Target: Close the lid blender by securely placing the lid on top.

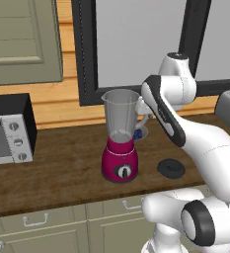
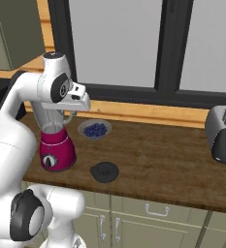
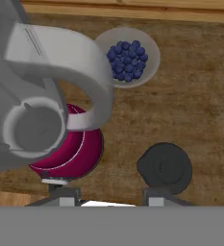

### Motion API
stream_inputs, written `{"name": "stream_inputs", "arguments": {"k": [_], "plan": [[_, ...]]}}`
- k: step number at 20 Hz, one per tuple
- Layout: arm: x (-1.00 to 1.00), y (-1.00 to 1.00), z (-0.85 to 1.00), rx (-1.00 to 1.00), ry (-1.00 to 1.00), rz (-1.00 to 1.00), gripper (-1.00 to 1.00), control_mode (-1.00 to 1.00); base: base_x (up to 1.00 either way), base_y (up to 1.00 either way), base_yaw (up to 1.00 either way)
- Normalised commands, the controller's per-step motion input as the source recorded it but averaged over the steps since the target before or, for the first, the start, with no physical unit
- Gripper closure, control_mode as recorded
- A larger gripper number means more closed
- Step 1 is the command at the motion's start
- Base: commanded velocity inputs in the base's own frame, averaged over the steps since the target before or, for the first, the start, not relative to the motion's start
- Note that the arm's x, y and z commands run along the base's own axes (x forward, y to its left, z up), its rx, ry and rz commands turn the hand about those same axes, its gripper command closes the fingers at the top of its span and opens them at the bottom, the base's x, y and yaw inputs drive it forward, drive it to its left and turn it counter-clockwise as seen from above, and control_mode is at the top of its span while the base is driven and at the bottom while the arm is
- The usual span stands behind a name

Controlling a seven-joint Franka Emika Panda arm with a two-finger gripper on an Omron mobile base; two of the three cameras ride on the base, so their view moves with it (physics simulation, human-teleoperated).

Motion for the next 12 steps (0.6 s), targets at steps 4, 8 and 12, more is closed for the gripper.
{"name": "stream_inputs", "arguments": {"k": [4,8,12], "plan": [[-0.01,-0.06,-0.01,0.00,0.00,0.00,-1.00,-1.00,0.00,0.00,0.00],[-0.10,-0.16,-0.24,0.00,0.00,0.00,-1.00,-1.00,0.00,0.00,0.00],[-0.19,-0.14,-0.39,0.00,0.01,-0.02,-1.00,-1.00,0.00,0.00,0.00]]}}
